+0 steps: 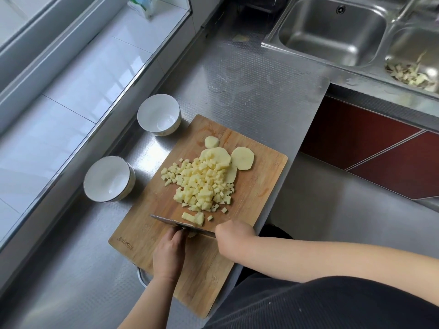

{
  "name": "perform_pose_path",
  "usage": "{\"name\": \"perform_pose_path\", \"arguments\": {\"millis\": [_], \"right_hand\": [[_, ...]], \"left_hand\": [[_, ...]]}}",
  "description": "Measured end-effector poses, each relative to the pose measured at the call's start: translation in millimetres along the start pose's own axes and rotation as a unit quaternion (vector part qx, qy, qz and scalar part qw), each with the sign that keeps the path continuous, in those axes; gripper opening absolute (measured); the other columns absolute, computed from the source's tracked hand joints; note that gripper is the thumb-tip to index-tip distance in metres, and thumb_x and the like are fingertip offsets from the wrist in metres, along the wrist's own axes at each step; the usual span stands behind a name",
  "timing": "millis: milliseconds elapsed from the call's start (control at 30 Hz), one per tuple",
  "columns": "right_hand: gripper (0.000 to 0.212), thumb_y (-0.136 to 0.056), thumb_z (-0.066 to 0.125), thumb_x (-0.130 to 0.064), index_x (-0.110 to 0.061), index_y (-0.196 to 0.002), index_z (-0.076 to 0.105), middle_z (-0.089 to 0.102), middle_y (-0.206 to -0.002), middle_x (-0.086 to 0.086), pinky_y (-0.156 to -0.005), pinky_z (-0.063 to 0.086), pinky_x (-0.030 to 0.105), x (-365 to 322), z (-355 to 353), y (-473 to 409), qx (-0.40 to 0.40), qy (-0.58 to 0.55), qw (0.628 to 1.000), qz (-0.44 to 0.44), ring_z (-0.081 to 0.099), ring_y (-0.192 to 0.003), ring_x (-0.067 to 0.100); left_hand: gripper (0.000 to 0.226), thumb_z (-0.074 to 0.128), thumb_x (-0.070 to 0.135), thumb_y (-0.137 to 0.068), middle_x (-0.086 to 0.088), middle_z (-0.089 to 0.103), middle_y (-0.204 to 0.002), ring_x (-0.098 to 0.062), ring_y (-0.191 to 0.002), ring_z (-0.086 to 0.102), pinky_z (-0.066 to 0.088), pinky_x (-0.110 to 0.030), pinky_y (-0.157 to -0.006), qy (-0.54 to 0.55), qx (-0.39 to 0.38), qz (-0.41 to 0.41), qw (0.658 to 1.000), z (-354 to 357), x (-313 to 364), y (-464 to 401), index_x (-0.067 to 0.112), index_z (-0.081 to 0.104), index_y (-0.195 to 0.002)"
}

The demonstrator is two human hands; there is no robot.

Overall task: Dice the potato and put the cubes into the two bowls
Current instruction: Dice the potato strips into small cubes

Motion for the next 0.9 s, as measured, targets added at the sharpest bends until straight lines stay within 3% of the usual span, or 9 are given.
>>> {"name": "perform_pose_path", "arguments": {"millis": [167,333,467,667,900], "right_hand": [[0.021,-0.098,0.045,-0.008,-0.008,-0.111,0.061,0.062,-0.110,0.011,-0.062,0.040,0.028,7,6,-4,0.003,-0.008,1.000,-0.010,0.060,-0.097,0.028],[0.023,-0.101,0.044,-0.021,-0.008,-0.110,0.061,0.060,-0.103,0.010,-0.050,0.030,0.025,16,8,-10,0.013,-0.031,0.999,0.001,0.055,-0.083,0.026],[0.025,-0.101,0.044,-0.026,-0.009,-0.111,0.060,0.062,-0.108,0.010,-0.064,0.039,0.029,17,7,-13,0.015,-0.047,0.999,-0.007,0.060,-0.096,0.030],[0.025,-0.100,0.044,-0.031,-0.015,-0.118,0.052,0.062,-0.108,0.009,-0.064,0.042,0.033,25,-7,-9,0.044,-0.077,0.996,-0.027,0.061,-0.094,0.032],[0.027,-0.099,0.045,-0.035,-0.019,-0.119,0.052,0.066,-0.099,0.004,-0.059,0.042,0.031,35,-36,-4,0.097,-0.120,0.987,-0.042,0.061,-0.085,0.027]], "left_hand": [[0.029,0.082,0.000,-0.069,-0.006,0.067,-0.093,-0.029,-0.069,0.065,0.050,-0.032,-0.045,-0.006,0.000,-0.006,1.000,0,2,-1,0.011,0.074,-0.095],[0.024,0.078,0.001,-0.075,-0.001,0.068,-0.098,-0.027,-0.065,0.065,0.051,-0.032,-0.043,0.027,0.006,-0.056,0.998,-4,8,0,0.012,0.074,-0.096],[0.020,0.067,0.011,-0.087,0.007,0.064,-0.111,-0.022,-0.082,0.065,0.052,-0.032,-0.058,0.063,0.000,-0.150,0.987,-5,9,-2,0.018,0.071,-0.105],[0.014,0.058,0.018,-0.093,0.011,0.057,-0.103,-0.011,-0.092,0.056,0.037,-0.026,-0.063,0.166,0.043,-0.249,0.953,-10,19,-8,0.022,0.066,-0.103],[0.014,0.054,0.020,-0.095,0.000,0.060,-0.109,-0.017,-0.102,0.054,0.040,-0.031,-0.078,0.269,0.059,-0.300,0.913,-7,18,-28,0.019,0.062,-0.107]]}}
Point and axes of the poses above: each hand's wrist, its own y-axis away from the middle knuckle, its own z-axis out of the palm, x = y × z, the point moved 5 cm from there along -y, towards the middle knuckle
